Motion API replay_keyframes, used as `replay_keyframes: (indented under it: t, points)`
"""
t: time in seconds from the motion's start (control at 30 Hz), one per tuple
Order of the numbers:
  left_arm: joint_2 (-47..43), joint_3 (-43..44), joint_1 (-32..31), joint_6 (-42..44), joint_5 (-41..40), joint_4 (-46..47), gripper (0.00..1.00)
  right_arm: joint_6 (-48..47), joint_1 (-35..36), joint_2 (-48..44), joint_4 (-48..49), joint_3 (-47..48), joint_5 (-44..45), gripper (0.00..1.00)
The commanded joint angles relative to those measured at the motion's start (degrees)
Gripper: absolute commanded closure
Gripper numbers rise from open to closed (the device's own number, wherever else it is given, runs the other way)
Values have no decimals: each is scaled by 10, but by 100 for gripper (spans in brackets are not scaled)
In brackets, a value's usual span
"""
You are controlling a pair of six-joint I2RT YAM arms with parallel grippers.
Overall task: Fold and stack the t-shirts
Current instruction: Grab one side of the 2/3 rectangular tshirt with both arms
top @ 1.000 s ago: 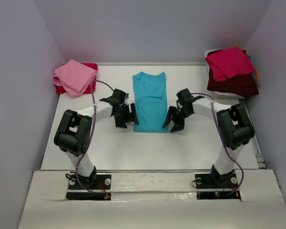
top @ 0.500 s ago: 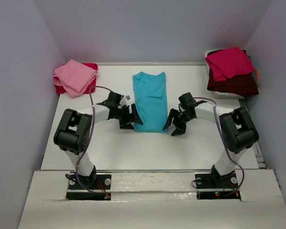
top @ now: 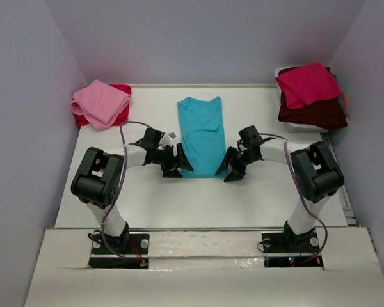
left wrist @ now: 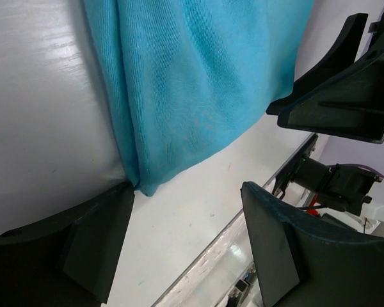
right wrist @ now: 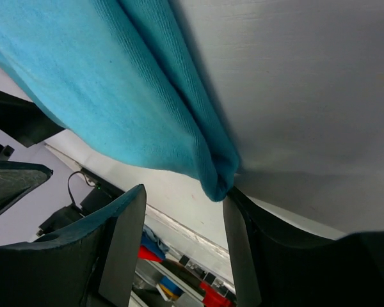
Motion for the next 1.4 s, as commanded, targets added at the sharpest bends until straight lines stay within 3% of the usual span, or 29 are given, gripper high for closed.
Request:
replay_keyframes:
  t: [0.0,0.3,0.57,1.03,1.37]
  points:
    - [9,-46,-1,30,-84,-85,17,-6,4,24,24,-13,34,44]
    - [4,-87,-1,14,-75,-55,17,-14,4,21,14,-7,47,45]
    - [37,-71,-1,8,-69,-27,18,-27,4,6,-16,1,74,46]
    - [30,29,4,45,-180,-137,18,-40,-8,-10,-28,-8,87,46]
    - [51,36,10,49,-189,-126,18,-42,-13,-10,-24,-14,88,46]
